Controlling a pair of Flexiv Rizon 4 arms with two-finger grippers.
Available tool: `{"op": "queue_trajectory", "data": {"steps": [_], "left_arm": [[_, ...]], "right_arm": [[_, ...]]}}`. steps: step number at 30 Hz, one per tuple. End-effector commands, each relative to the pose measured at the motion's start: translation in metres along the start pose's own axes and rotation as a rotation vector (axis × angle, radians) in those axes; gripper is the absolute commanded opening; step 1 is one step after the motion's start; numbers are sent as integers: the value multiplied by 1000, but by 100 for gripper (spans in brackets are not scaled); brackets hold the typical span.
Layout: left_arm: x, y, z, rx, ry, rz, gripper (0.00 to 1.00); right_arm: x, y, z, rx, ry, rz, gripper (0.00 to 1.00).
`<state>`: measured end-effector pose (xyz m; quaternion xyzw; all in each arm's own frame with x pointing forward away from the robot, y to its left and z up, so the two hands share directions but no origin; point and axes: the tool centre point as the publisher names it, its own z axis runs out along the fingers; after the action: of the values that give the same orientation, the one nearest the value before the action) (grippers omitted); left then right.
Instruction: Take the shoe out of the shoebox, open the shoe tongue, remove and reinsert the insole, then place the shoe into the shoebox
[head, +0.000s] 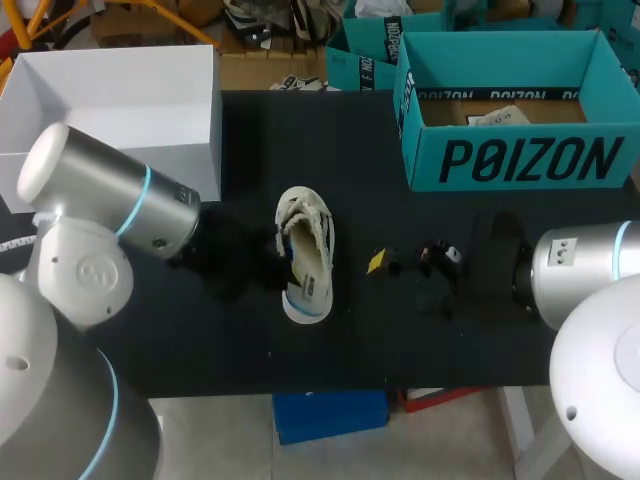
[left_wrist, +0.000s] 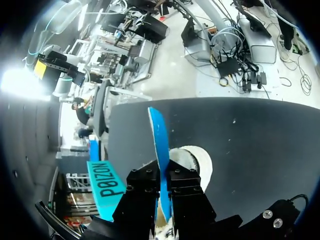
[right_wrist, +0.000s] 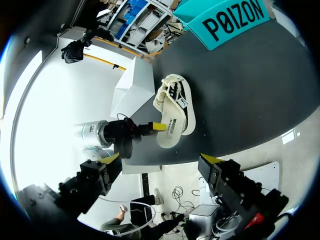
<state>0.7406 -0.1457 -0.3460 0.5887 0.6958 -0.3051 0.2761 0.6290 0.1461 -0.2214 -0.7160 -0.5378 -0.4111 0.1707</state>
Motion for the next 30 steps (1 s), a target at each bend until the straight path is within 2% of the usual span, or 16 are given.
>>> {"op": "queue_trajectory", "data": {"steps": [1, 21, 30], "left_arm": [[7, 2, 2, -13, -7, -8, 0], [11, 39, 6, -128, 46, -4, 0], [12, 44, 4, -147, 65, -7, 0]], "right_arm": [[-7, 0, -1, 14, 204, 13, 100], [-7, 0, -1, 14, 204, 13, 100], [-7, 0, -1, 14, 204, 13, 100]]}}
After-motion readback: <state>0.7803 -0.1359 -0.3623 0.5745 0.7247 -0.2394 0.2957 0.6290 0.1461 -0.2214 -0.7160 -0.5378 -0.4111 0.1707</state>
